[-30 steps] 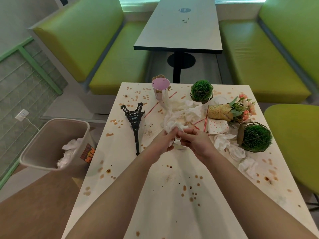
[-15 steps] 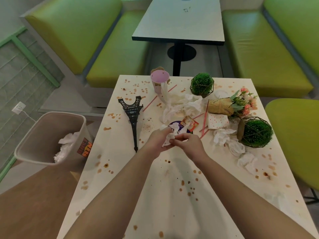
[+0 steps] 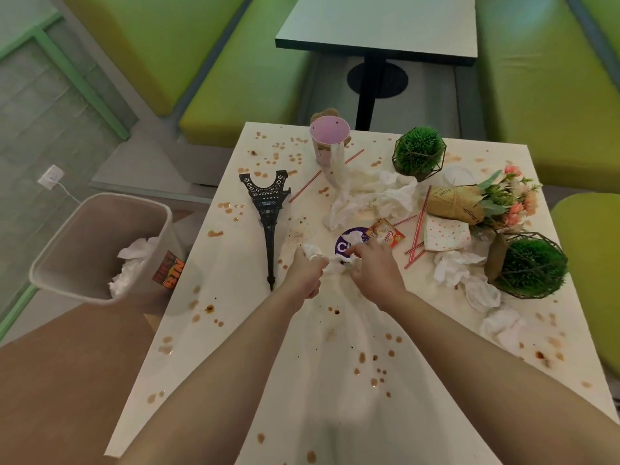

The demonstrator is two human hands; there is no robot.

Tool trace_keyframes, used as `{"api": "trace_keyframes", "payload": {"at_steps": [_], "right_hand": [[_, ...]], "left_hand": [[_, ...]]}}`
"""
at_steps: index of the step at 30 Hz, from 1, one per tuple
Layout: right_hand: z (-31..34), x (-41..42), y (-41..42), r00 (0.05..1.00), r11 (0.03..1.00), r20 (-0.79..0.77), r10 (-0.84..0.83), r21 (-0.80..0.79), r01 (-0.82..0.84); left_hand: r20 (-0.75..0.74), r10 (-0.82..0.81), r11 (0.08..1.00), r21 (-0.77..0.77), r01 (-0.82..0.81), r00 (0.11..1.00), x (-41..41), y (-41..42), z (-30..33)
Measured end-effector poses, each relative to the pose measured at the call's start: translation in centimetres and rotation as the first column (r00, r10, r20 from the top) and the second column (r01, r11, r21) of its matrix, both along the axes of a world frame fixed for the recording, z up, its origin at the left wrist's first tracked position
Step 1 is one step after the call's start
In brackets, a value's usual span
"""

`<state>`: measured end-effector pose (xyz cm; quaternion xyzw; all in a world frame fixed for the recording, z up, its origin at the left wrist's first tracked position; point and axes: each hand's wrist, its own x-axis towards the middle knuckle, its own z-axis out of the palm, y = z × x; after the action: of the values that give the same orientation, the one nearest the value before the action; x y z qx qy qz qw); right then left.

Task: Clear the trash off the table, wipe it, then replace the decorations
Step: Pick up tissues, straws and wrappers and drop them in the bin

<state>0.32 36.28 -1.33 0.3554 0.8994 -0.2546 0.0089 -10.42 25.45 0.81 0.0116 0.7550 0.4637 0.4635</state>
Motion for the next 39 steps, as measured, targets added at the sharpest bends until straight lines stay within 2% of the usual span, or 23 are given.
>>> {"api": "trace_keyframes", "payload": {"at_steps": [4,7,9,12,14,16,18,20,23,25,27,30,32,35,39], "right_hand": [[-0.6,-0.5,-1.0,0.976,0.977,0.134,0.173,0.106,-0.187],[-1.5,-0.2,-1.5,0.96,0.966,0.194,0.202,0.121,-0.228],[-2.0,0.1,-1.8,0.966,0.963,0.163,0.199,0.151,-0.224],[-2.8,0.9,-2.5,0.974,0.948,0.098,0.206,0.227,-0.224],[-3.2,1.3,-2.9,0.984,0.959,0.028,0.178,0.22,-0.18],[-3.1,1.4,-3.2,0.996,0.994,-0.066,0.063,0.098,-0.056],[-1.8,0.9,-3.1,0.977,0.984,-0.172,-0.13,-0.145,0.106],[0.1,0.5,-2.8,0.919,0.894,-0.25,-0.306,-0.408,0.187],[3.0,0.4,-1.9,0.828,0.675,-0.267,-0.493,-0.718,0.171],[4.3,0.4,-1.2,0.776,0.547,-0.271,-0.57,-0.829,0.113],[5.6,0.4,-0.8,0.733,0.472,-0.291,-0.615,-0.88,0.046],[7.0,0.6,-0.4,0.705,0.504,-0.342,-0.622,-0.864,0.025],[7.7,0.9,-0.4,0.699,0.572,-0.378,-0.607,-0.819,0.054],[7.7,1.3,-1.0,0.74,0.682,-0.403,-0.539,-0.724,0.104],[7.2,1.0,-3.1,0.783,0.686,-0.412,-0.466,-0.727,0.025]], "left_hand": [[-0.036,-0.079,0.995,0.053,0.081,0.996,-0.4,-0.6,-0.4],[-0.064,-0.057,0.998,-0.031,0.055,0.996,-0.6,-0.8,-0.2],[-0.049,-0.02,0.997,-0.07,0.016,0.999,-0.7,-0.9,-0.3],[0.005,0.005,0.999,-0.05,-0.005,1.0,-0.5,-1.4,-0.6],[0.014,-0.019,1.0,-0.023,0.019,1.0,-0.2,-1.7,-0.5],[0.002,-0.055,0.999,0.0,0.055,0.999,0.1,-1.9,-0.3],[-0.016,-0.093,0.995,0.026,0.094,0.996,0.3,-2.0,0.1],[-0.036,-0.146,0.988,0.049,0.148,0.989,0.5,-2.3,0.4],[-0.053,-0.23,0.966,0.112,0.235,0.972,1.1,-2.3,1.1],[-0.041,-0.265,0.944,0.192,0.268,0.963,1.3,-2.0,1.6],[-0.067,-0.312,0.918,0.236,0.319,0.948,1.7,-1.5,2.3],[-0.139,-0.288,0.923,0.222,0.313,0.947,2.2,-1.1,3.2],[-0.16,-0.252,0.933,0.223,0.284,0.954,2.1,-1.0,3.4],[-0.08,-0.15,0.945,0.281,0.167,0.985,2.0,-0.9,4.0],[0.022,0.022,0.942,0.335,-0.028,1.0,1.6,-1.5,4.8]]}}
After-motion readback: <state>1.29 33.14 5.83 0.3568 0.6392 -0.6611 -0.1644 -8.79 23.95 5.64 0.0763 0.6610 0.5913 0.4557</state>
